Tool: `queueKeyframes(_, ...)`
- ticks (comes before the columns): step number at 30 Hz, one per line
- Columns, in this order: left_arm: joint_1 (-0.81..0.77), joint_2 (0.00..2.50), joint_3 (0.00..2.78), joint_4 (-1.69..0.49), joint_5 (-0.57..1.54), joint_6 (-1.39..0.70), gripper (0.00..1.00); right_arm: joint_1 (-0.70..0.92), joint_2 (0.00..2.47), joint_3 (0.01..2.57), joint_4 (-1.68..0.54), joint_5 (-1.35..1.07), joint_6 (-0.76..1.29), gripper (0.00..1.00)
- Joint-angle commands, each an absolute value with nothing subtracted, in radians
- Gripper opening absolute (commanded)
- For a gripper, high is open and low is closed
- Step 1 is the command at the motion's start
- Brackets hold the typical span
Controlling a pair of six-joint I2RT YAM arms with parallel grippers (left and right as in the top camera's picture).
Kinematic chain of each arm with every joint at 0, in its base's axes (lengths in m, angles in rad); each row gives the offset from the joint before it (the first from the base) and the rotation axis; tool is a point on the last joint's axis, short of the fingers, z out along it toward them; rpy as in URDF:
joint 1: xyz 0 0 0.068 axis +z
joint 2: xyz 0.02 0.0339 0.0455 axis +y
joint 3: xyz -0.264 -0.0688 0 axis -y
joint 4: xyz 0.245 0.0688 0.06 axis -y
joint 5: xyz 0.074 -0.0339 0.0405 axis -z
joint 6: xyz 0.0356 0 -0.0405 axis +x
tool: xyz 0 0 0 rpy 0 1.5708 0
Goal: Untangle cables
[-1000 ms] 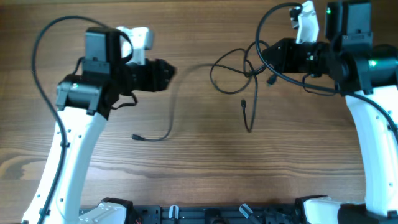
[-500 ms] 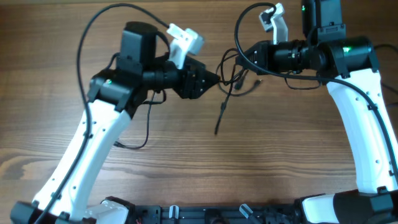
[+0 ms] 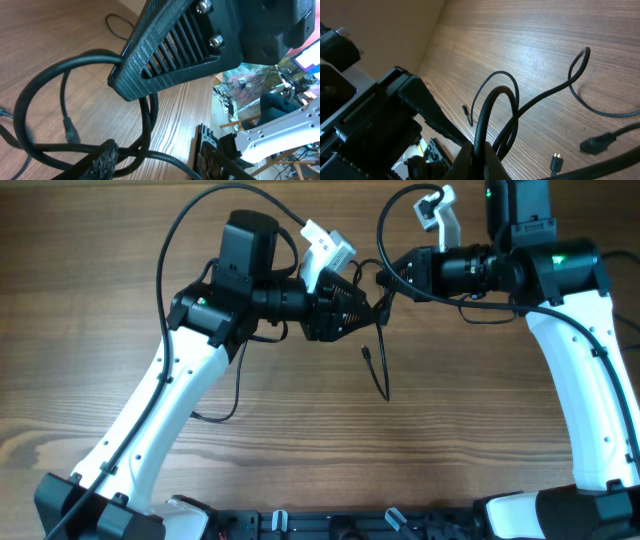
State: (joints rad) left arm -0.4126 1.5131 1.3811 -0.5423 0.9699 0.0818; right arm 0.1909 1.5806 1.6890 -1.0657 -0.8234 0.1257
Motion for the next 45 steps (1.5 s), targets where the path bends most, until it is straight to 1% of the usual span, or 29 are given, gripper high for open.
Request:
queueKeyframes(1,-0.429,1.553,1.388,-0.498,0.981,0.097,0.53,0.191,1.578,1.69,-1.06,-0.859,0.104,0.04)
queueKeyframes(5,-0.463,1.596,1.388,-0.475,0.979,0.097,0.49,0.191,1.578,1.69,-1.06,-0.859,0.104,0.04)
queueKeyframes(9,-0.473,1.617,1.388,-0.474,0.974,0.097,0.4,0.191,1.578,1.69,-1.059,-0.859,0.102,0.04)
queueKeyframes(13,-0.473,1.617,1.388,-0.455,0.968,0.097,0.35,0.191,1.578,1.69,-1.06,-0.852,0.093,0.04)
queueKeyframes(19,-0.445,1.617,1.388,-0.452,0.968,0.07,0.3,0.191,1.578,1.69,-1.069,-0.704,0.135,0.04)
queueKeyframes(23,-0.434,1.617,1.388,-0.452,0.968,0.062,0.22,0.19,1.578,1.69,-1.071,-0.673,0.138,0.04)
queueKeyframes(24,-0.434,1.617,1.388,-0.452,0.968,0.062,0.21,0.191,1.578,1.69,-1.071,-0.673,0.138,0.04)
queueKeyframes(27,-0.435,1.617,1.388,-0.453,0.969,0.044,0.22,0.191,1.578,1.69,-1.07,-0.673,0.138,0.04)
queueKeyframes(28,-0.435,1.617,1.388,-0.454,0.969,0.044,0.24,0.191,1.578,1.69,-1.07,-0.673,0.138,0.04)
queueKeyframes(30,-0.436,1.617,1.388,-0.453,0.97,0.044,0.34,0.191,1.578,1.69,-1.07,-0.673,0.138,0.04)
queueKeyframes(32,-0.438,1.617,1.388,-0.453,0.977,0.044,0.37,0.191,1.578,1.69,-1.07,-0.674,0.138,0.04)
queueKeyframes(36,-0.461,1.618,1.388,-0.459,0.971,0.044,0.37,0.191,1.578,1.69,-1.071,-0.674,0.138,0.04)
queueKeyframes(40,-0.477,1.629,1.388,-0.462,0.904,0.044,0.35,0.191,1.578,1.69,-1.072,-0.674,0.138,0.04)
queueKeyframes(45,-0.475,1.633,1.388,-0.458,0.896,0.044,0.29,0.191,1.578,1.69,-1.078,-0.674,0.138,0.04)
